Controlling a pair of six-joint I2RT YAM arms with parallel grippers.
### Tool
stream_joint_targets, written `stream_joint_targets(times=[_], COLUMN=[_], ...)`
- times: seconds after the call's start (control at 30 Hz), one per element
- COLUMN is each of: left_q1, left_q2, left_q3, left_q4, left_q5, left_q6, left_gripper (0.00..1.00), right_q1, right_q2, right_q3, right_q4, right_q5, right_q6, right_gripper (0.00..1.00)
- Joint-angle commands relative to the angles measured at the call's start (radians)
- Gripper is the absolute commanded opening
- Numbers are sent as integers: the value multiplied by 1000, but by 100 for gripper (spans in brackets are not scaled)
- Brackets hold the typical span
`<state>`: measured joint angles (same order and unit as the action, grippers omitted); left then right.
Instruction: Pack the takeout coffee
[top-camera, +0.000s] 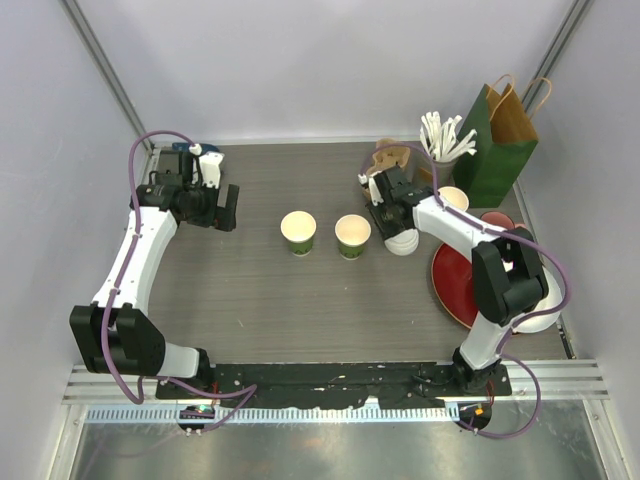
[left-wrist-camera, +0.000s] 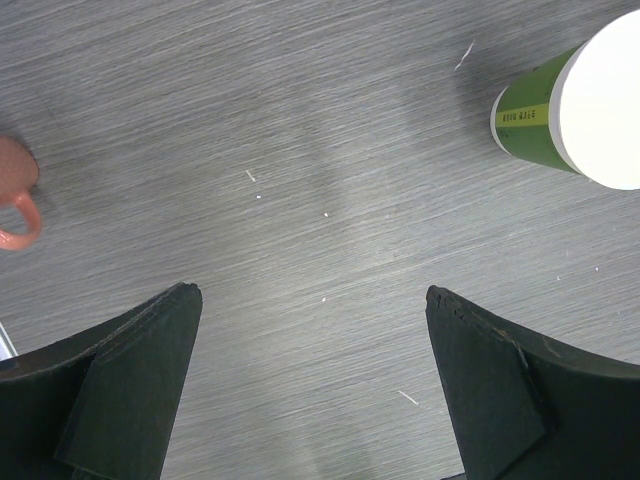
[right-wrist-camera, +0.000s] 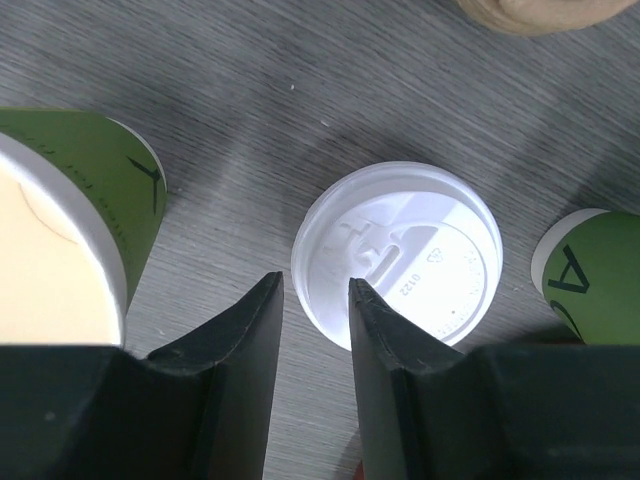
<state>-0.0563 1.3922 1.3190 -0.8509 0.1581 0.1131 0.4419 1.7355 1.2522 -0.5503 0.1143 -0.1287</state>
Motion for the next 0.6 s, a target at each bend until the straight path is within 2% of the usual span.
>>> stream_joint_targets(times=[0.0,0.33,0.57], left_q1=[7,7,7], left_q2=[-5,-10,-13], left_q3=[-3,0,5], left_q4=[-5,-11,-14], left_q5=[15,32,55], left_q6=[10,11,16], left_gripper=[100,100,100], right_q1=[-2,-2,3], right_q2=[16,21,19], right_q3=[35,10,1], right_q4=[32,67,84], right_q5=[18,15,33], right_q6=[-17,-31,-48], right_gripper=[37,28,29])
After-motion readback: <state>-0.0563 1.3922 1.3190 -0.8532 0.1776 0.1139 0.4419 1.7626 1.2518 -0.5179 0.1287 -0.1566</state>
